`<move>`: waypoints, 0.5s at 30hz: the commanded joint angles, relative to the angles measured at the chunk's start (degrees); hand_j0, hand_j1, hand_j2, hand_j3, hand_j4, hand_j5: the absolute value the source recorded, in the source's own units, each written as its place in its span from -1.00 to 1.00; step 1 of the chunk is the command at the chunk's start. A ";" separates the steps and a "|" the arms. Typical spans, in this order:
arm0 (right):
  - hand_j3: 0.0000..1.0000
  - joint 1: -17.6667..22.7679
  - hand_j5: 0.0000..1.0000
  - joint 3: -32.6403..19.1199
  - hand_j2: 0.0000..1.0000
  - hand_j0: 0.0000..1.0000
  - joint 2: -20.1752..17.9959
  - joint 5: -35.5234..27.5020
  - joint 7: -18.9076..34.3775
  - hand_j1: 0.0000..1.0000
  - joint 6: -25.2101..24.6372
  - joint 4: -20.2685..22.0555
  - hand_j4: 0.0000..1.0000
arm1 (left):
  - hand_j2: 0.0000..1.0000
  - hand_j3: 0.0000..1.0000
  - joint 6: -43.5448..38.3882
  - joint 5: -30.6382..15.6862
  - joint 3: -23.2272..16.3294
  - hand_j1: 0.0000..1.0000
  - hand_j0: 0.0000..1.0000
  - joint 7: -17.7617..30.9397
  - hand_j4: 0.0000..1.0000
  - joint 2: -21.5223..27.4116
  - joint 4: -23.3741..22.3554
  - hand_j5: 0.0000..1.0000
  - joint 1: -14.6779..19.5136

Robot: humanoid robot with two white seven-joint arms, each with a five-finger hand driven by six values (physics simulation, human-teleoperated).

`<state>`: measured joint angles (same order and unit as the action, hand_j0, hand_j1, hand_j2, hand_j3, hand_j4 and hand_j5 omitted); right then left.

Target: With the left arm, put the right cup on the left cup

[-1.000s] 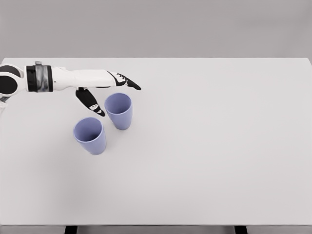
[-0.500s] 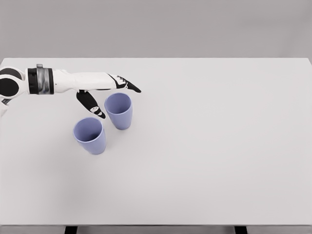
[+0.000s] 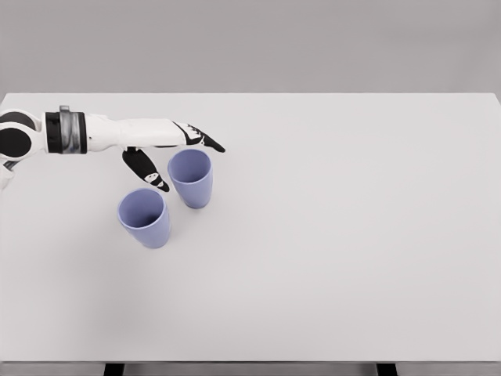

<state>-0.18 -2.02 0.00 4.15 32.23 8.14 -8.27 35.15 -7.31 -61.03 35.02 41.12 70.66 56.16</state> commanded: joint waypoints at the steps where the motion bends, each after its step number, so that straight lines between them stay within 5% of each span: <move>1: 1.00 0.00 1.00 0.00 1.00 1.00 0.00 0.07 0.02 1.00 0.03 0.01 1.00 | 0.95 0.95 -0.15 -0.08 0.12 0.95 0.95 -0.02 0.95 -0.25 0.01 0.95 0.09; 15: 1.00 0.00 1.00 0.00 1.00 1.00 0.00 0.07 0.02 1.00 0.03 0.01 1.00 | 0.93 0.93 -0.15 0.63 0.21 0.93 0.93 -0.02 0.93 -1.74 -1.23 0.93 -0.26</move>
<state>-0.18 -2.02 0.00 4.15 32.23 8.14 -8.29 35.15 -6.28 -60.92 35.02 39.47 69.53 55.90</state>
